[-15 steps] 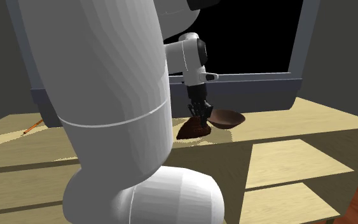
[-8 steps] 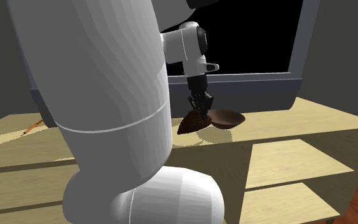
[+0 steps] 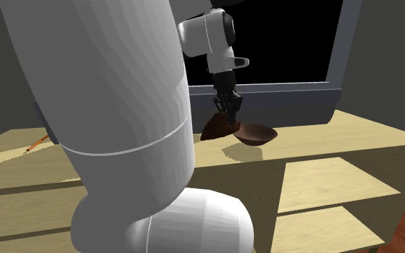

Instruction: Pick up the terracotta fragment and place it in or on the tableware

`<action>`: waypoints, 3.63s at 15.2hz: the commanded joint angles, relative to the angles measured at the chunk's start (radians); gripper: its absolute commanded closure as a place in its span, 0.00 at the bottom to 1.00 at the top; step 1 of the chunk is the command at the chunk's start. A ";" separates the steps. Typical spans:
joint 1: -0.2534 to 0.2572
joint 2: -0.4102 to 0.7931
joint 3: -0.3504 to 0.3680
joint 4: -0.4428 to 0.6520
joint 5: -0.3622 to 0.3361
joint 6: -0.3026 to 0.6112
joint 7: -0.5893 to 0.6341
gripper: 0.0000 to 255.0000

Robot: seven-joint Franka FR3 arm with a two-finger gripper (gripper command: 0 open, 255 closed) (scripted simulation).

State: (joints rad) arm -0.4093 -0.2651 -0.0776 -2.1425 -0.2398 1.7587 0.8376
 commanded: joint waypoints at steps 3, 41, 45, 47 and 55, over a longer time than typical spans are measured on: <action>0.001 -0.004 0.003 0.050 0.003 -0.054 -0.009 1.00; -0.101 0.472 -0.107 0.470 0.038 0.047 -0.215 1.00; -0.104 0.475 -0.109 0.467 0.038 0.052 -0.217 0.00; -0.107 0.485 -0.110 0.481 0.040 0.050 -0.223 0.00; -0.090 0.479 -0.099 0.603 0.043 -0.081 -0.222 0.00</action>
State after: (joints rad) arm -0.5052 0.2237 -0.1845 -1.5421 -0.2012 1.6060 0.6205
